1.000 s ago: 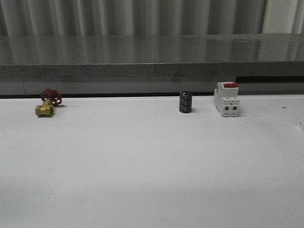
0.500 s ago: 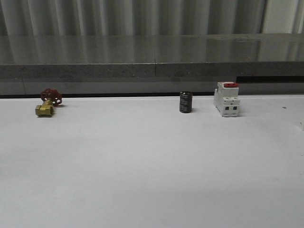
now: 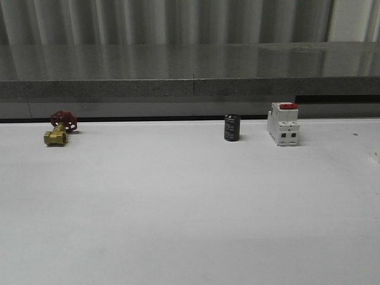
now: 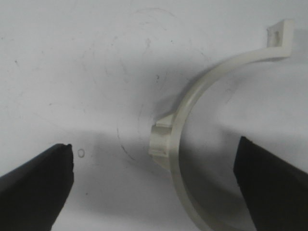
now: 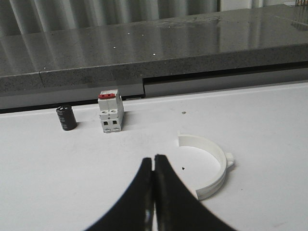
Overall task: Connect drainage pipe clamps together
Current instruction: 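Lower the left gripper over the white clamp half and grasp it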
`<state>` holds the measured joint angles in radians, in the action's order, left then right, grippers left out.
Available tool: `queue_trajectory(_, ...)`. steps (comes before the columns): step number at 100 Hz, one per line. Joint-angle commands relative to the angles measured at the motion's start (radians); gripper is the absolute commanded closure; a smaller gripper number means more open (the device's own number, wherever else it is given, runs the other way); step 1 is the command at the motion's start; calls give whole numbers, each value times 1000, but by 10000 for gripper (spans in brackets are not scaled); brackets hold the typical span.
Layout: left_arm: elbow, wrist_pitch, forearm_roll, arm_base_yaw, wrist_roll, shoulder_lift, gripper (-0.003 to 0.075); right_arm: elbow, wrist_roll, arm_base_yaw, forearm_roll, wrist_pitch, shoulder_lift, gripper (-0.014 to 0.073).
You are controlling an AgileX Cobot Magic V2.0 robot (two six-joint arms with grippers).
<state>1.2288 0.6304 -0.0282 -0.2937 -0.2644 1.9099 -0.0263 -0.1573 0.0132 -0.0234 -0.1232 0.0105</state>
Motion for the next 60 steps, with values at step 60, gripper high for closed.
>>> queue_trajectory(60, 31, -127, -11, -2, -5, 7, 170, 16, 4, -4, -4, 82, 19, 661)
